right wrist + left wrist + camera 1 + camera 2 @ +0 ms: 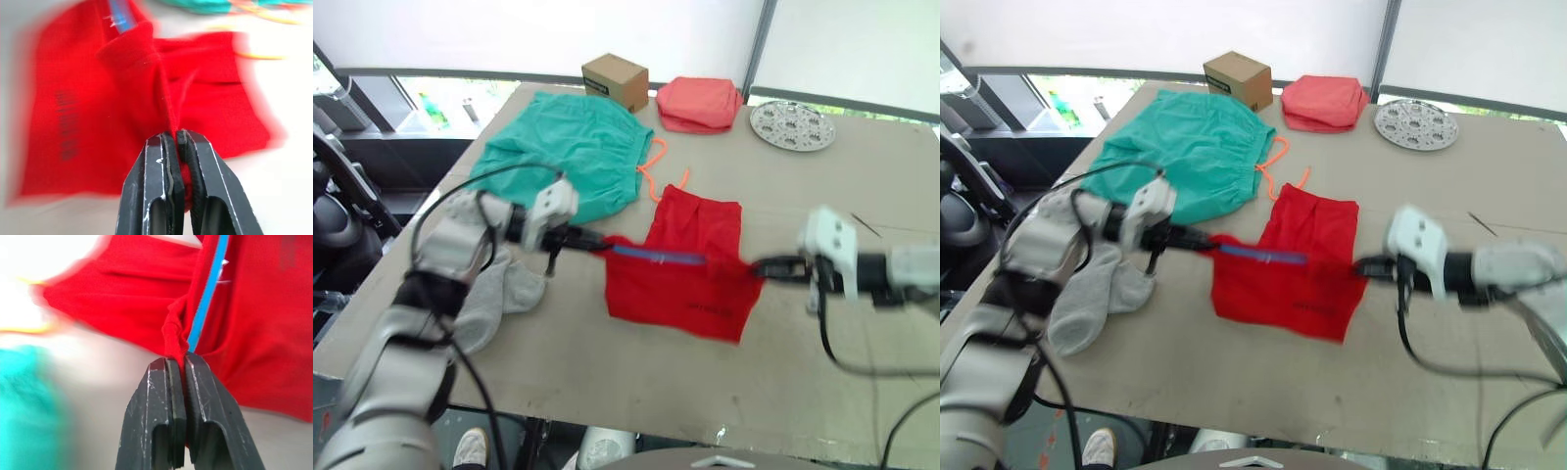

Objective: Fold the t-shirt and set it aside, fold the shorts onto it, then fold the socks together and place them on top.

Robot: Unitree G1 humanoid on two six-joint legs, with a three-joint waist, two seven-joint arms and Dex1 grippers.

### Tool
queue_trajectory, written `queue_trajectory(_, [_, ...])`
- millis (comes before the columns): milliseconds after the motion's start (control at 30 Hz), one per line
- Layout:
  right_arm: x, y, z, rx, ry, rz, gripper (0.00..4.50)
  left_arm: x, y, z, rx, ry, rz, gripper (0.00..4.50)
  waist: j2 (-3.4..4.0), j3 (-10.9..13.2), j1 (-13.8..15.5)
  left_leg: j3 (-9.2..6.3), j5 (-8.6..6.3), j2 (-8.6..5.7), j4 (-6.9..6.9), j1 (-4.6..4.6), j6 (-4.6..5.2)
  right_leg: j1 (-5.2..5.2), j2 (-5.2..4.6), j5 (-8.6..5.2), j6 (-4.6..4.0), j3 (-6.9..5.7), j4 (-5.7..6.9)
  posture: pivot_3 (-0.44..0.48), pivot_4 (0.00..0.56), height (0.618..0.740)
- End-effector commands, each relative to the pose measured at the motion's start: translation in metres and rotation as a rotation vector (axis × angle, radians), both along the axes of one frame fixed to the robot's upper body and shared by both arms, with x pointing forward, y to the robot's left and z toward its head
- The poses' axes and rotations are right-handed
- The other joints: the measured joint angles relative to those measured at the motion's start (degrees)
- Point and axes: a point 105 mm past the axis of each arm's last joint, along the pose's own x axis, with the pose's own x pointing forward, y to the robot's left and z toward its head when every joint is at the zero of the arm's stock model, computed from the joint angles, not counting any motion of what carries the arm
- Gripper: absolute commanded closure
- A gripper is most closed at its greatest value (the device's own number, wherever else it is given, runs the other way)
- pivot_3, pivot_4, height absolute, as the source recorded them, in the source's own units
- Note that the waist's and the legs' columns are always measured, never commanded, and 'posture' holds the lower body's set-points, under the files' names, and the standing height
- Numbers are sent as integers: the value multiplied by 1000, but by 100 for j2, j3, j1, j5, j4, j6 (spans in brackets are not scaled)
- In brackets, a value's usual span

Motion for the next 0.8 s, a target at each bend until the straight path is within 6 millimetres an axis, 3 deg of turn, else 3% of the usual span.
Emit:
queue_trajectory(33, [30, -11, -10, -81, 21, -68, 4500, 21, 2, 10, 49, -107, 66, 4322, -2, -2, -19, 2, 5, 0, 0, -3, -9, -1, -1, 8, 18, -1, 2, 0, 150, 740])
queue_trajectory(200, [53, -16, -7, -115, 35, -87, 4500, 36, -14, 41, 0, -227, 74, 4322, 2, 0, -74, 33, -4, -4, -13, -66, 1, -51, -3, 11, 49, -23, 3, 0, 150, 740])
queue_trajectory(300, [59, -17, 5, -74, 27, -107, 4500, 29, -26, 65, -125, -193, -3, 4322, 6, 3, -99, 44, -4, -3, -14, -66, 0, -53, -8, 8, 58, -24, 4, 0, 150, 740])
queue_trajectory(433, [63, -26, 1, -103, 38, -131, 4500, 23, -35, 75, -209, -131, -72, 4322, 8, 3, -116, 49, 8, 2, 1, -53, -20, -52, -11, 8, 60, -14, 7, 0, 150, 740])
queue_trajectory(600, [69, -31, -3, -105, 49, -164, 4500, 48, -46, 53, -48, -214, 111, 4322, 11, 3, -122, 38, 13, 10, 26, -43, -23, -50, -13, 17, 65, 5, 42, 0, 150, 740])
queue_trajectory(767, [86, -30, -22, -82, 66, -231, 4500, 69, -37, 22, 112, -256, 320, 4322, 10, 2, -195, 38, 12, 5, 43, -35, -20, -54, -15, 22, 69, 28, 74, 0, 150, 740])
queue_trajectory(800, [89, -33, -26, -86, 61, -253, 4156, 70, -36, 19, 102, -239, 336, 4434, 10, 2, -203, 41, 13, 5, 43, -35, -21, -60, -15, 22, 68, 32, 83, 0, 150, 740])
